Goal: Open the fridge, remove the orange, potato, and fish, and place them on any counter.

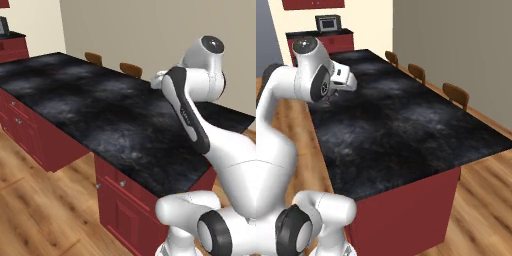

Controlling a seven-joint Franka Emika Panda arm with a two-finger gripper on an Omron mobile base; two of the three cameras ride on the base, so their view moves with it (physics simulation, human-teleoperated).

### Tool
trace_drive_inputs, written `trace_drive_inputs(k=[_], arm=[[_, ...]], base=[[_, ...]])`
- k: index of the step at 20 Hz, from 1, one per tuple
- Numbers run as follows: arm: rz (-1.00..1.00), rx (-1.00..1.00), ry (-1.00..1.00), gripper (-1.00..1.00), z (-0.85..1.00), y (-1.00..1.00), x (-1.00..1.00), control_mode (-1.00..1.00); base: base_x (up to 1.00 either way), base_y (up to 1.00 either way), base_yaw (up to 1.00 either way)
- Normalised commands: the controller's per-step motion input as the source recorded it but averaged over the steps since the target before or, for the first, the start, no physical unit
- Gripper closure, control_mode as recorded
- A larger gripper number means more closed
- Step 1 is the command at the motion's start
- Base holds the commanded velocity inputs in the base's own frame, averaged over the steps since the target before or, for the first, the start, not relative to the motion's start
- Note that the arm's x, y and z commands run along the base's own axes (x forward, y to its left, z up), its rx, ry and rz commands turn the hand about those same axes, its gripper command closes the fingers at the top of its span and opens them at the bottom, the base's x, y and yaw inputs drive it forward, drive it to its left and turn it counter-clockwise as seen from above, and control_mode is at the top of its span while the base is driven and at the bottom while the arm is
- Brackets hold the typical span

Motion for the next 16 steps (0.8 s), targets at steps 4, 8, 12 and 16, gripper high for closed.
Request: trace_drive_inputs(k=[4,8,12,16], arm=[[-0.05,-0.11,0.46,1.0,-1.0,-0.01,1.0,-1.0],[-0.05,-0.04,0.59,1.0,-1.0,-0.11,0.99,-1.0],[-0.01,0.0,0.4,1.0,-1.0,-0.13,0.79,-1.0],[0.0,0.0,0.25,1.0,-1.0,-0.06,0.47,-1.0]], base=[[0.0,0.0,0.0],[0.0,0.0,0.0],[0.0,0.0,0.0],[0.0,0.0,0.0]])
